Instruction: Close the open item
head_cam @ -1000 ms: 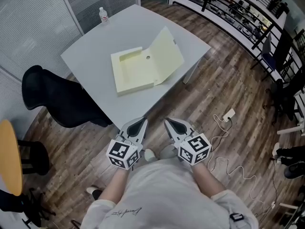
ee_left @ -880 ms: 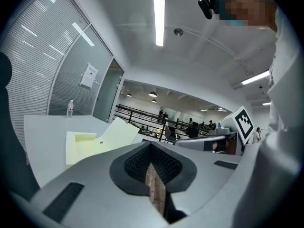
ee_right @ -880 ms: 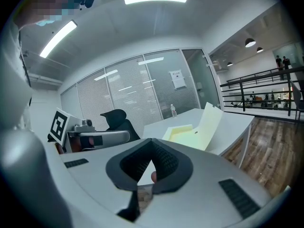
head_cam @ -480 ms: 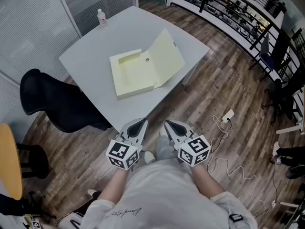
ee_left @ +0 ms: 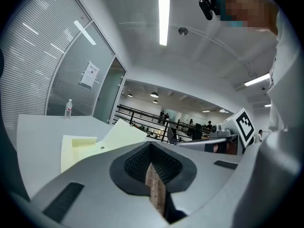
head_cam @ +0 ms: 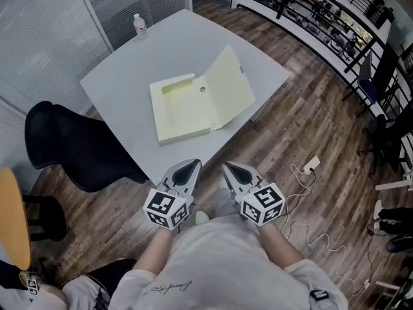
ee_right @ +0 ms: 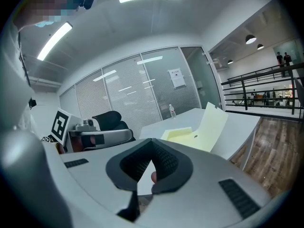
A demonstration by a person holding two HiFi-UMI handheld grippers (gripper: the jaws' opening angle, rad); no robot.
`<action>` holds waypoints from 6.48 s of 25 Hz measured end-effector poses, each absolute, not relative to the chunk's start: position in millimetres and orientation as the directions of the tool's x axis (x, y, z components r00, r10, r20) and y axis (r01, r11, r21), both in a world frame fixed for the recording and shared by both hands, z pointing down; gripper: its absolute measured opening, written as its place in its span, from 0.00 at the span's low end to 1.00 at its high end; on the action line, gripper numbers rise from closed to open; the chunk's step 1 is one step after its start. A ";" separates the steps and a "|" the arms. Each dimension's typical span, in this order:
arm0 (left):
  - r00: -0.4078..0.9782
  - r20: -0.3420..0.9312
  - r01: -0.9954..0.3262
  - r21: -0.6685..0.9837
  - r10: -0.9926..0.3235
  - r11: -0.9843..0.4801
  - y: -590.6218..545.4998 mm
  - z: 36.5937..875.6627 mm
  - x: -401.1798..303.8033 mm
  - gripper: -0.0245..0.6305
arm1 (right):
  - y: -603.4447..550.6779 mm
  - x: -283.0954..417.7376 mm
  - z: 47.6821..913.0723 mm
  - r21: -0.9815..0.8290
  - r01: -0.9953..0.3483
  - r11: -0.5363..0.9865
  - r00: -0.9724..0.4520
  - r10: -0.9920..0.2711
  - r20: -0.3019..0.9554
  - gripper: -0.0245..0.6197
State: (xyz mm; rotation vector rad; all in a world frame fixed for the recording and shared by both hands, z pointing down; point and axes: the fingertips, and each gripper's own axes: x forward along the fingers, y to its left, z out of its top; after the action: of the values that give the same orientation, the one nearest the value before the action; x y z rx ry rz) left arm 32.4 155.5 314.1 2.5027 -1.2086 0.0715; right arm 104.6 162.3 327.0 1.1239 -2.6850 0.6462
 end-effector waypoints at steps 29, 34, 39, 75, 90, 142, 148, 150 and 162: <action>0.553 0.220 -0.825 0.277 -0.804 -0.492 5.0 310.6 62.1 0.05 | -17.0 159.9 312.4 -0.327 -0.675 0.661 -0.737 -0.621 0.266 0.06; 0.532 0.221 -0.838 0.274 -0.817 -0.472 -12.7 308.7 65.3 0.05 | -47.0 183.7 307.0 -0.321 -0.692 0.646 -0.721 -0.640 0.266 0.06; 0.518 0.223 -0.847 0.269 -0.826 -0.458 -28.9 312.7 68.5 0.05 | -59.3 188.6 309.8 -0.317 -0.682 0.659 -0.731 -0.629 0.264 0.06; 0.549 0.323 -0.835 0.260 -0.771 -0.485 -76.2 357.5 40.0 0.05 | -147.3 244.3 425.7 -0.273 -0.830 0.486 -0.556 -0.690 0.464 0.06; 0.550 0.368 -0.833 0.305 -0.750 -0.461 -77.4 389.8 37.0 0.05 | -163.7 227.9 476.1 -0.242 -0.784 0.572 -0.606 -0.619 0.499 0.06; 0.238 0.439 -0.949 0.295 -0.867 -0.112 -26.2 434.8 -164.4 0.05 | -123.8 46.8 412.3 -0.234 -0.573 0.785 -0.780 -0.435 0.451 0.06; 0.203 0.484 -0.953 0.298 -0.851 -0.057 -18.3 461.6 -183.4 0.05 | -118.4 31.8 410.7 -0.207 -0.545 0.812 -0.785 -0.409 0.465 0.06; 0.196 0.499 -0.952 0.303 -0.844 -0.042 -16.1 472.6 -188.1 0.05 | -117.7 26.3 411.3 -0.202 -0.544 0.814 -0.782 -0.404 0.476 0.06; 0.230 0.566 -0.948 0.316 -0.792 -0.049 -22.6 535.2 -188.6 0.05 | -112.9 8.5 432.1 -0.186 -0.538 0.822 -0.754 -0.370 0.542 0.06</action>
State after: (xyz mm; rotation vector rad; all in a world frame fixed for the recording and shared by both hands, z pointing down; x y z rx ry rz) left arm -188.6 -22.6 535.2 1.8737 -1.5976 0.3156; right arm 8.5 -112.9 432.1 0.6708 -2.5092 0.4565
